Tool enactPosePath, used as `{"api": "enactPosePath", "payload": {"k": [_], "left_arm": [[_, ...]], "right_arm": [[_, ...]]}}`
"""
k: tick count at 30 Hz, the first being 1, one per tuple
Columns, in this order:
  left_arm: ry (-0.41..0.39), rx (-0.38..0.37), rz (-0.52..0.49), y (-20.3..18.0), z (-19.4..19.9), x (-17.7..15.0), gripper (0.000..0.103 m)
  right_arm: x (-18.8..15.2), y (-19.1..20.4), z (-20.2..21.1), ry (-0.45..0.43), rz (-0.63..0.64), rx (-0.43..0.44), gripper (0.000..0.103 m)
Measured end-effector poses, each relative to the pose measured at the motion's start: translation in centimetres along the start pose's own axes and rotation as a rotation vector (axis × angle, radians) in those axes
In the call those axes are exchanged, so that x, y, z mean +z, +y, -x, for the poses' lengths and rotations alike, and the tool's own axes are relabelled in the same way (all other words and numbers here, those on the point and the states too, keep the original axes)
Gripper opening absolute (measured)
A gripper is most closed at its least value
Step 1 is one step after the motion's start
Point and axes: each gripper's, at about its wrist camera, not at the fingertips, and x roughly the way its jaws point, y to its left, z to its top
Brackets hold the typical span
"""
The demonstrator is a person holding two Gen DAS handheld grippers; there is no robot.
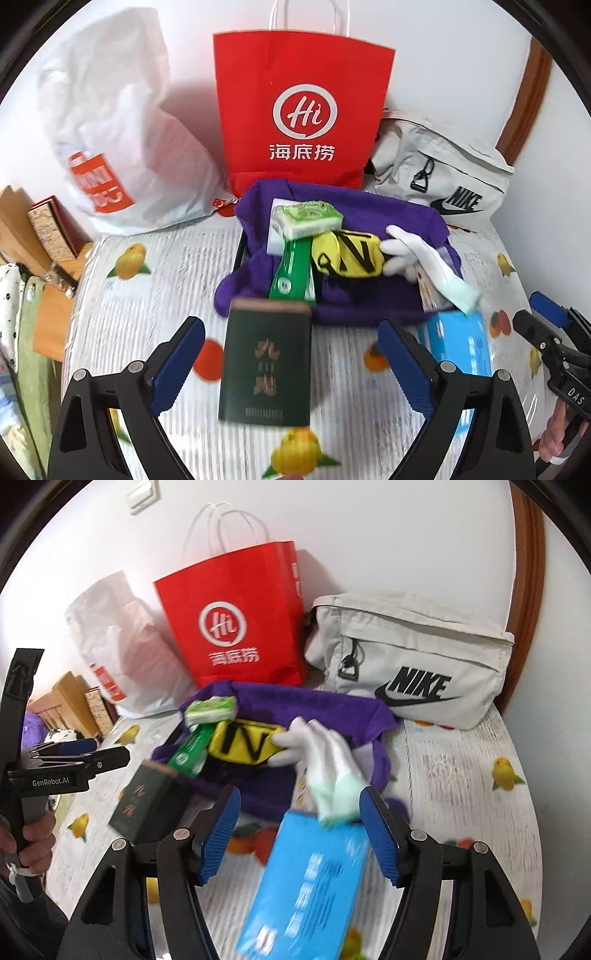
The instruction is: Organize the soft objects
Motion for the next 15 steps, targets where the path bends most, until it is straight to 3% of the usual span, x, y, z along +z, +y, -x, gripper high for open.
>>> {"api": "enactPosePath", "payload": {"k": [6,8,15], "left_arm": [[-0.054,0.012,-0.002,-0.6,4.7,-3.9,0.1],[-0.08,0.018,-0.002,-0.9,6.3,-5.2,0.102],[-0.135,0.058,-0.007,-2.1,10.7,-9.6,0.102]], "right_arm": [[-3.2,1.3,3.3,-0.003,-0.014,0.0,0.067],[-4.2,1.6,4.7,-0.015,-0.019,-0.005,0.078],[-7.6,3.3,9.3,-0.083,-0.004,-0.022,0.093]]}}
